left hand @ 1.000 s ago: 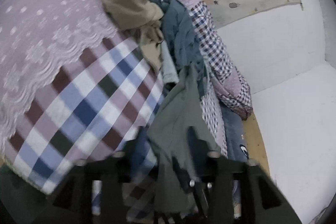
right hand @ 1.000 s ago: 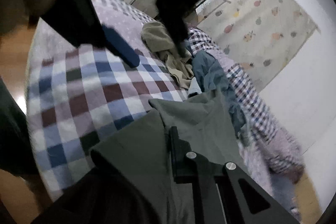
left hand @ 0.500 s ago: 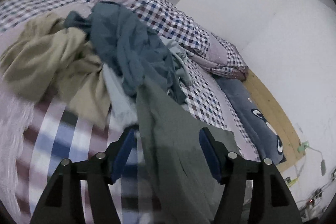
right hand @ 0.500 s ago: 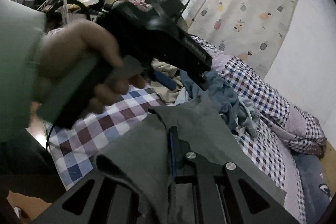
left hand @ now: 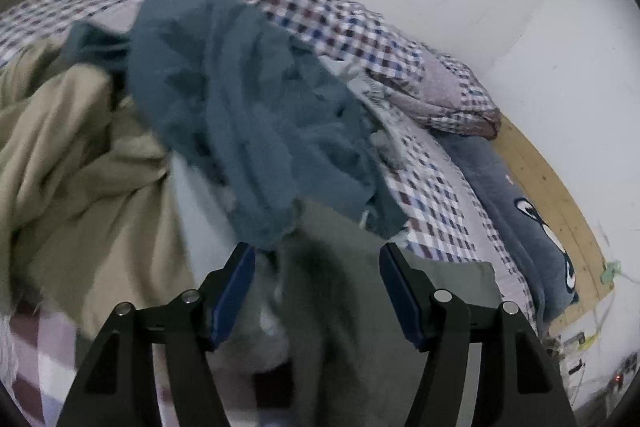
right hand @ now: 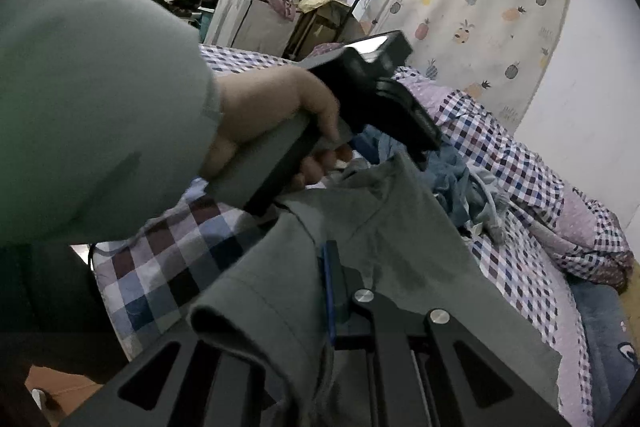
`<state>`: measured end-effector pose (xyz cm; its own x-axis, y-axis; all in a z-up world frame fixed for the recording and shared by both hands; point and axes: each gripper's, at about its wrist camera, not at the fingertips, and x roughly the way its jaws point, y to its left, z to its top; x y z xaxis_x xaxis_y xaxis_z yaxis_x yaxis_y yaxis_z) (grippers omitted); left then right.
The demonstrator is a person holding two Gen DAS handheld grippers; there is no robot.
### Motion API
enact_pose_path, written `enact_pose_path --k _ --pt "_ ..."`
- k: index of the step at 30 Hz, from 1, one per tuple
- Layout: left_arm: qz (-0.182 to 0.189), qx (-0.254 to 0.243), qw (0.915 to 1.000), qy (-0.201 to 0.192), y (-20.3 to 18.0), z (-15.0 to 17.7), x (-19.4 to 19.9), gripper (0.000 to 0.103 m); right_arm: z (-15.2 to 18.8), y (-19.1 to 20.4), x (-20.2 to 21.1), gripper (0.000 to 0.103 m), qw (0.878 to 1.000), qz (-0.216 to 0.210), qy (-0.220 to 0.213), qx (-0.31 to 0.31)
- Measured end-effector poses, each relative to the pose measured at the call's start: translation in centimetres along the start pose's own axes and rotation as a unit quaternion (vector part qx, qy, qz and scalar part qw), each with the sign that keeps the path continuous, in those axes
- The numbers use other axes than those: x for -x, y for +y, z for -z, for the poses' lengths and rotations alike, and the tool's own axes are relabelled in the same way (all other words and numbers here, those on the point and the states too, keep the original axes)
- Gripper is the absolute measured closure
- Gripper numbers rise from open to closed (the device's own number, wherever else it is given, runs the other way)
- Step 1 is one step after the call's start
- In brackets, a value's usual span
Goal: Fold clothes
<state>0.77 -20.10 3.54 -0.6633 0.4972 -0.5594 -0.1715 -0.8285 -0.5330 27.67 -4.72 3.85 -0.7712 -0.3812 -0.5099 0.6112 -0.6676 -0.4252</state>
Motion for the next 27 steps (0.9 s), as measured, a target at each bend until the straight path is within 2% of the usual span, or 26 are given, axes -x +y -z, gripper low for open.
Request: enact_pose_path --k 7,13,14,16,18,19,20,24,27 --pt "-0.035 -0.021 0.999 0.019 -0.1 -0.1 -1.6 0.039 0.2 0.2 0.0 0.097 1.0 -0.005 0.004 -0.002" --pt "-0.034 -0.032 0.9985 0.027 -0.3 0.2 -1.8 0.06 0.2 0.4 0.0 0.097 1.0 -0.006 0.006 -0.001" --pt "-0.032 -0.035 0.9985 0.028 -0.6 0.2 -1.8 0.067 0.2 0.4 0.1 0.097 1.0 -0.005 0.005 0.0" --pt "-0.03 -0.044 0.9982 0.028 -1.1 0.1 -1.7 0.076 0.2 0.5 0.1 0.097 1.0 -0.003 0.005 0.001" --pt "-0.037 -0.057 0.9974 0.023 -1.8 0.1 -1.6 0.079 0.3 0.5 0.1 0.097 1.0 -0.002 0.006 0.002" --pt "-0.039 -0.058 0.9973 0.021 -2.0 0.1 -1.5 0.086 0.4 0.5 0.1 0.097 1.0 -0.001 0.006 0.002" --pt "-0.04 -0.06 0.9972 0.019 -2.2 0.0 -1.4 0.09 0.4 0.5 0.2 0.097 1.0 0.0 0.005 0.003" --pt "-0.031 -0.067 0.9972 0.01 -2.8 -0.1 -0.9 0.095 0.4 0.2 0.4 0.097 1.0 0.002 0.004 -0.002" --pt "-0.013 -0.054 0.9984 0.007 -3.0 -0.5 -0.5 0.096 0.4 -0.2 0.9 0.097 1.0 0.006 0.001 -0.012"
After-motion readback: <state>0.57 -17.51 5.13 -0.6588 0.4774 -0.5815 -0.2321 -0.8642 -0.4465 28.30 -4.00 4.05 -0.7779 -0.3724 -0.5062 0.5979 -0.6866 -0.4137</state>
